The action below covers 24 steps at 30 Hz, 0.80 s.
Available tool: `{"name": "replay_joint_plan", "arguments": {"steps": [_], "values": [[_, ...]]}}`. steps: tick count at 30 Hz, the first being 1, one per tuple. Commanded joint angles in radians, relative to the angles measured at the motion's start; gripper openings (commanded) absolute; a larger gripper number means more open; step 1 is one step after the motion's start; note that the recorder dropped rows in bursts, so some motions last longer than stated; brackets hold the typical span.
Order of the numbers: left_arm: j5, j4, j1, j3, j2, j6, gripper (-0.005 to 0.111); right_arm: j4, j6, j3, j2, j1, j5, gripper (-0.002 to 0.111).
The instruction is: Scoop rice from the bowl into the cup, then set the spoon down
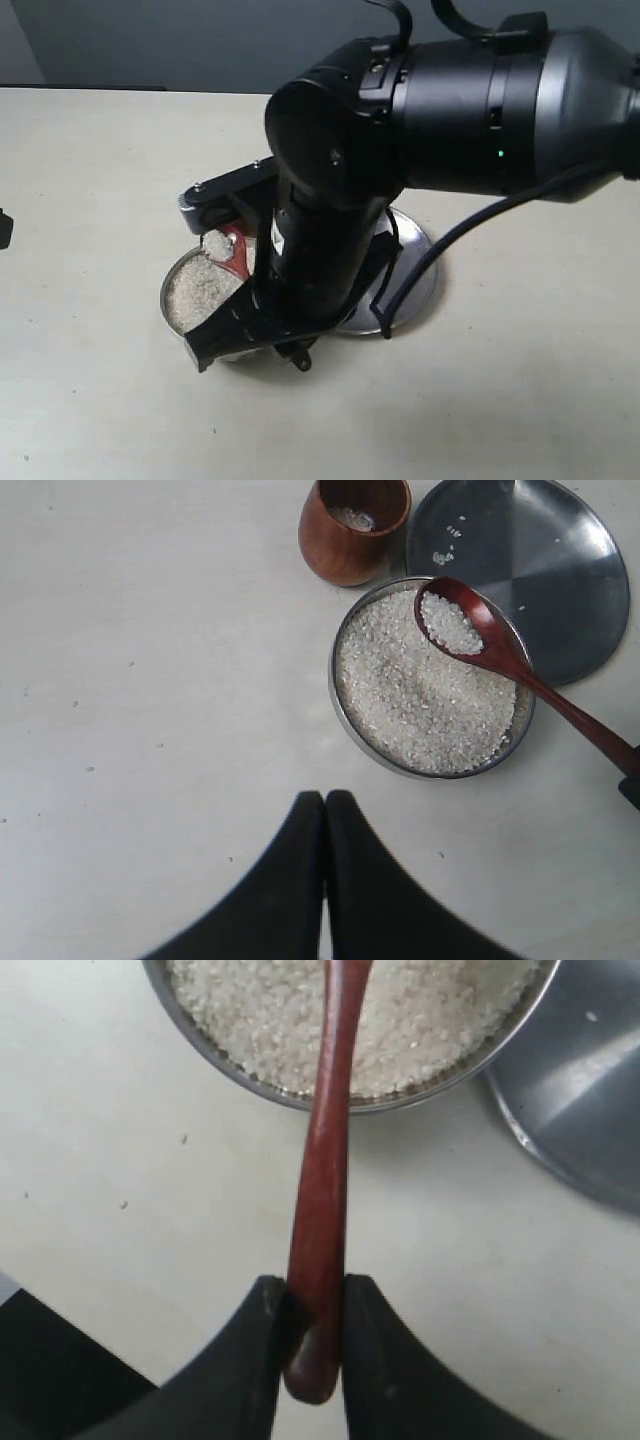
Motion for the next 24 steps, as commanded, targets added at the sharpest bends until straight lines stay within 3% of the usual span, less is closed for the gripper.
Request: {"name": "replay_joint_plan", "arguments": {"steps": [1,8,24], "values": [[-0.005,-0.001,0.003,0.002,-0.001,0.001,0.000,0.037,-0.055,-0.003,-0.010,-0.028,0.002,-0.001],[-0.007,-0.001,0.003,0.002,-0.001,0.001,0.000,0.149,-0.169,-0.003,-0.010,-0.094,0.024,-0.001],[-0.007,-0.001,0.003,0.002,-0.001,0.001,0.000,0.094,-0.309,-0.003,-0.021,-0.222,-0.017,-0.001]]}}
